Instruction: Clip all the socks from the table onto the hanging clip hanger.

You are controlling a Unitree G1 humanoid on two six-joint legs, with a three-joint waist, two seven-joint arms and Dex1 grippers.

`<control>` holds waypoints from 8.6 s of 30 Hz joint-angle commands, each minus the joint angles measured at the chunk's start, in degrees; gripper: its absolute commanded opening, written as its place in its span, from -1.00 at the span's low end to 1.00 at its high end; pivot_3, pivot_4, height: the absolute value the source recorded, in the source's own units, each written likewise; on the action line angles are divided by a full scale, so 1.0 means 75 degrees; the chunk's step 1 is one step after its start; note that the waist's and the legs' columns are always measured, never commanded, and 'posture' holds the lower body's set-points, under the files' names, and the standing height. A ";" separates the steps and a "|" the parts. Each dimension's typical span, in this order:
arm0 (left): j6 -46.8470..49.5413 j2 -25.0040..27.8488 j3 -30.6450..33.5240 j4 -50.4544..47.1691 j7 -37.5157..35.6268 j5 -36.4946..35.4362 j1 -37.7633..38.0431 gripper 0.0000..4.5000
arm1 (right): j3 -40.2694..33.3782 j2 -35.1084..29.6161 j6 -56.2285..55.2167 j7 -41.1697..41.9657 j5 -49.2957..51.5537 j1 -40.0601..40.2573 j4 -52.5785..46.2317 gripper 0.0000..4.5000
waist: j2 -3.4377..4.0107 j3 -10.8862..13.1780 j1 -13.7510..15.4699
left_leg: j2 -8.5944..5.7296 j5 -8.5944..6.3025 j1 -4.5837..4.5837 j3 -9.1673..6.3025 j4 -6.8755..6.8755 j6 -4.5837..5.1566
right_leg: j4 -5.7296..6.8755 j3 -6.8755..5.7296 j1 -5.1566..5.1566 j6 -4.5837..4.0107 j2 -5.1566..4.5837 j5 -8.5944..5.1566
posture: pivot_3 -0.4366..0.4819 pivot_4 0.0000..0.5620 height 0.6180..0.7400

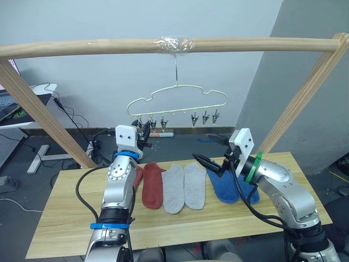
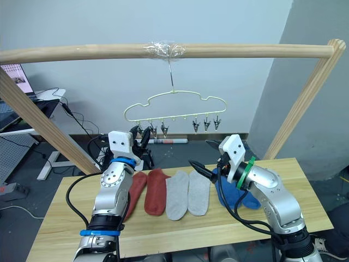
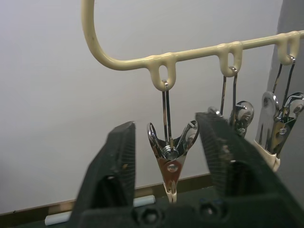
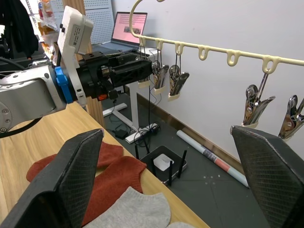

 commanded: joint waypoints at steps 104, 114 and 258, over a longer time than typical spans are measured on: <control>0.7124 0.0031 0.2265 -0.2429 0.2429 -1.0112 0.0580 -0.93 | 0.1752 0.0307 -0.3707 0.0526 -0.2952 -0.0793 0.1674 -0.98 | -0.0014 0.0084 0.0441 | 0.0008 -0.0003 0.0005 0.0000 -0.0003 -0.0011 | -0.0009 0.0003 0.0000 0.0005 0.0003 0.0003 | -0.18 -0.60 1.00; 0.7158 0.0037 0.2094 -0.2530 0.2310 -1.0239 0.0591 -0.93 | 0.1818 0.0644 -0.3814 0.0335 -0.3197 -0.1221 0.2242 -0.98 | -0.0014 0.0084 0.0444 | 0.0008 -0.0003 0.0003 -0.0002 -0.0003 -0.0011 | -0.0010 0.0001 -0.0001 0.0005 0.0003 0.0003 | -0.17 -0.63 1.00; 0.1697 -0.0186 -0.0807 -0.0854 -0.0422 -0.0172 -0.0716 0.19 | -0.0288 0.0314 0.0235 -0.0833 -0.0272 -0.0290 -0.0356 1.00 | -0.0012 0.0078 0.0327 | 0.0001 -0.0005 -0.0125 -0.0007 0.0118 -0.0024 | 0.0038 -0.0002 -0.0089 0.0003 0.0003 0.0045 | -0.42 -0.63 1.00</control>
